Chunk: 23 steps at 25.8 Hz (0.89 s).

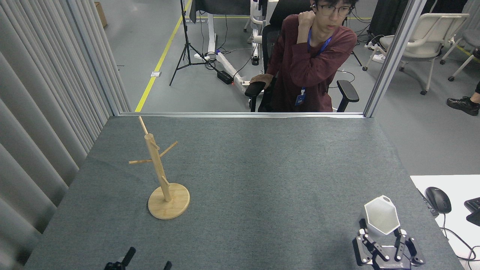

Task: Hang cup on storage rack
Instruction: 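Move the white cup with the right gripper toward the left gripper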

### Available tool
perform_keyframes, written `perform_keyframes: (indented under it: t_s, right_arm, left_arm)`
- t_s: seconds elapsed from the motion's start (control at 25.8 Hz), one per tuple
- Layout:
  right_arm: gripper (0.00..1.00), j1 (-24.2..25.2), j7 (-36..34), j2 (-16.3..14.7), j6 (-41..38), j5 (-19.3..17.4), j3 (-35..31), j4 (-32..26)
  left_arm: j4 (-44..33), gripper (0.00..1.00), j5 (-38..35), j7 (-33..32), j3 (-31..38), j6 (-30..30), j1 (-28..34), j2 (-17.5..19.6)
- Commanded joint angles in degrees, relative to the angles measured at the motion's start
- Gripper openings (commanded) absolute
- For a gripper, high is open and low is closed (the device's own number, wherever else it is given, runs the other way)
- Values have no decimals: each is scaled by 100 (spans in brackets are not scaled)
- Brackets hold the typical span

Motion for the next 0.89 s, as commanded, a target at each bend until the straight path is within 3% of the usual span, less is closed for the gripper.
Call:
perform_keyframes:
  t_s: [0.0, 0.16, 0.31, 0.62, 0.85]
  right_arm:
    - [48, -71, 48, 451, 47, 360, 889, -561]
    - [42, 105, 39, 925, 65, 1046, 1838, -921]
    - [42, 351, 30, 1048, 91, 1530, 2612, -1071]
    - [43, 509, 21, 987, 443, 1741, 3421, -1106]
    - [43, 535, 12, 987, 522, 1820, 3605, -1071]
  left_arm:
    - [40, 99, -204, -53, -606, -87, -125, -49]
    - [154, 99, -679, -88, -1072, -149, -213, -198]
    - [286, 99, -1426, -211, -1353, -61, -266, -233]
    - [400, 99, -1470, -642, -1353, 1, -670, -453]
    - [382, 99, -1470, -756, -1520, 1, -811, -523]
